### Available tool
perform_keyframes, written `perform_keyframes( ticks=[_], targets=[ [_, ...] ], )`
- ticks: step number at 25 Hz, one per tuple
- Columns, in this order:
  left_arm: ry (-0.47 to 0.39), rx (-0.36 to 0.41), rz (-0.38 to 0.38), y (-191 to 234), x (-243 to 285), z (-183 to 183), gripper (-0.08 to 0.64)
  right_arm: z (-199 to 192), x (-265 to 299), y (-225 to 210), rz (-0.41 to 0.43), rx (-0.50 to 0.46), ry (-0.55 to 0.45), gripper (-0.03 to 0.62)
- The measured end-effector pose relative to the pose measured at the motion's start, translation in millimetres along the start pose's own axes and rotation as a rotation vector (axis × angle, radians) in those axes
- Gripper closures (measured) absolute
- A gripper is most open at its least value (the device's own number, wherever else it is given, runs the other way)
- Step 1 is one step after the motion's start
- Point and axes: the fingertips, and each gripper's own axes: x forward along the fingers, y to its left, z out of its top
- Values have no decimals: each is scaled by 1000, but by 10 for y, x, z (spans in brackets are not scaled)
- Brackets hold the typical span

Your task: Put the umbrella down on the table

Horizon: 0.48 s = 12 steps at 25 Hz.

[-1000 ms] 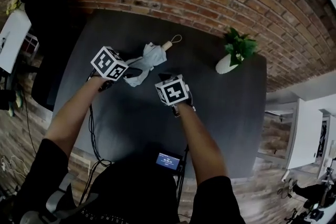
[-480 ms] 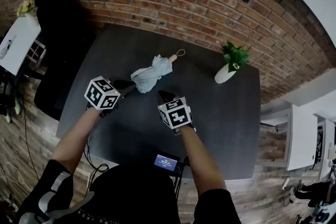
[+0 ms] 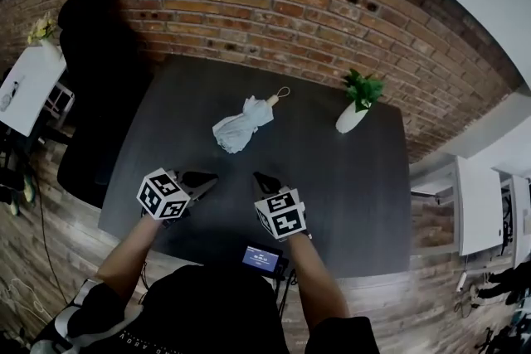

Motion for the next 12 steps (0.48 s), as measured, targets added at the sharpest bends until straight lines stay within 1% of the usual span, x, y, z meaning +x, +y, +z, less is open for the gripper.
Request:
perform_keyframes(
  ticks=[4,8,12],
  targets=[
    [-5,-22,-56,-296,-51,-263,557,-175,-124,130,-20,82,-18,584],
    [-21,-45,-98,-494,-83,-448,557,-314,-180,244,-36,157,-31,584],
    [-50,-71,-137,-626,-95,-540,557,-404,-204,383,-35,172,-29,584]
  ],
)
